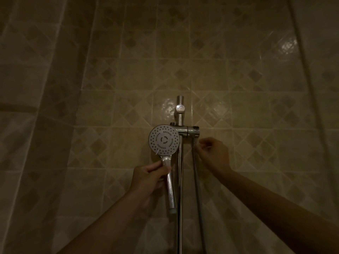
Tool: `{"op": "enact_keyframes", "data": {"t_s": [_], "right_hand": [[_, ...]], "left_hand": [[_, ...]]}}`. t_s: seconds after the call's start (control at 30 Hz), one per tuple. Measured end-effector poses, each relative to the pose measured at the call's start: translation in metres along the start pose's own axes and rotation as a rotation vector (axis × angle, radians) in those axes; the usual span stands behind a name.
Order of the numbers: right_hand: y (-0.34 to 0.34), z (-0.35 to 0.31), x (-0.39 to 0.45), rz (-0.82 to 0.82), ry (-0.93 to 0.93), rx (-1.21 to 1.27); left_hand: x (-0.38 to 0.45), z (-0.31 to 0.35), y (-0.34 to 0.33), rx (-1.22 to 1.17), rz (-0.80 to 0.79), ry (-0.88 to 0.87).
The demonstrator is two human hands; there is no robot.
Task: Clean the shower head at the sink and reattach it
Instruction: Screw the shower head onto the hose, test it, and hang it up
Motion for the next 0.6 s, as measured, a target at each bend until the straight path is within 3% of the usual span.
{"op": "enact_keyframes", "data": {"t_s": [0.17,0.37,0.6], "right_hand": [[-0.014,-0.003,0.019,-0.105,0.033,-0.137],[-0.016,-0.005,0.024,-0.050,0.057,-0.158],[-0.001,-0.021,0.035,-0.065,0.288,-0.334]], "left_hand": [[0.003,0.002,0.001,0.024,-0.009,-0.003],[0.002,0.000,0.008,0.071,-0.007,0.008],[-0.002,0.000,0.013,0.081,-0.030,0.004]]}}
Point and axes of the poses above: each hand's wrist, its own x-axis towards the middle knuckle, its own y-axis out of the back of the hand, z = x × y, the point moved 5 cm from there along x, towards the middle knuckle, and after that the axes turned 1 degree about z, right-handed, at the moved point
